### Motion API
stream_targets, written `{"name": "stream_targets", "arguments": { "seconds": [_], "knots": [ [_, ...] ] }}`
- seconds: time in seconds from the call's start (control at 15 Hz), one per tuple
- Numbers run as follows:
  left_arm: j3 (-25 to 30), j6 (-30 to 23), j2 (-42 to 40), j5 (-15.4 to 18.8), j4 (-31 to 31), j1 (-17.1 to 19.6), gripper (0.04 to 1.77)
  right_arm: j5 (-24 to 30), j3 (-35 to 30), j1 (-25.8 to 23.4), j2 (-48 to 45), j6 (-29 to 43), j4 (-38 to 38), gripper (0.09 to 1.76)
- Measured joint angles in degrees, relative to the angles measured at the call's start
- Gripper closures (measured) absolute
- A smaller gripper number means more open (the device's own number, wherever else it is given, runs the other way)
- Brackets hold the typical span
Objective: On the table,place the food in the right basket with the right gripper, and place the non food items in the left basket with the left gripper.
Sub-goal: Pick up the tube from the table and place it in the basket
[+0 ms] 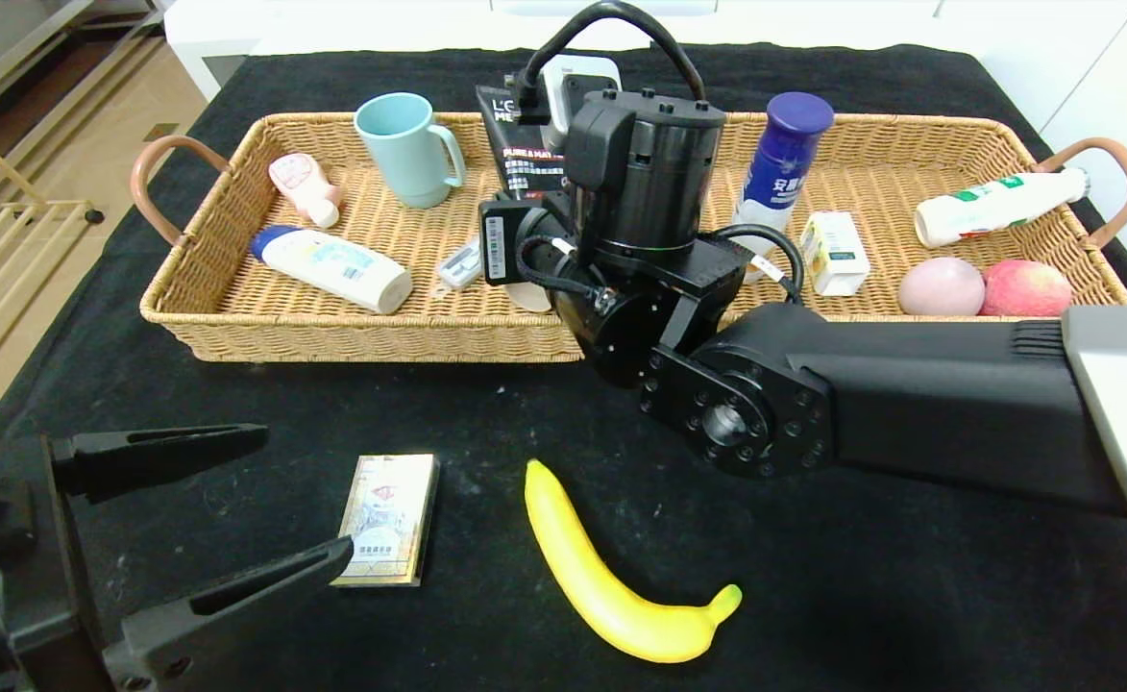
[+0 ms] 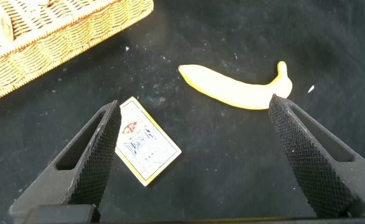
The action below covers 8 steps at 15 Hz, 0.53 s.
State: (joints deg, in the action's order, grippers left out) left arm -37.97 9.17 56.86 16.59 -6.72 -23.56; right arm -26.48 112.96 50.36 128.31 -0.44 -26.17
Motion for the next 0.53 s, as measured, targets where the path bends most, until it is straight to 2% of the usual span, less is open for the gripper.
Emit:
{"name": "stream_targets", "arguments": {
  "seconds": [0.2, 0.53],
  "knots": [
    [0.1, 0.1, 0.0, 0.0, 0.0, 0.0, 0.09, 0.0, 0.0, -0.2, 0.4, -1.3, -1.1, 1.03],
    [0.1, 0.1, 0.0, 0.0, 0.0, -0.1, 0.09, -0.2, -0.1, -0.3, 0.9, -2.2, -2.2, 0.61]
  ]
}}
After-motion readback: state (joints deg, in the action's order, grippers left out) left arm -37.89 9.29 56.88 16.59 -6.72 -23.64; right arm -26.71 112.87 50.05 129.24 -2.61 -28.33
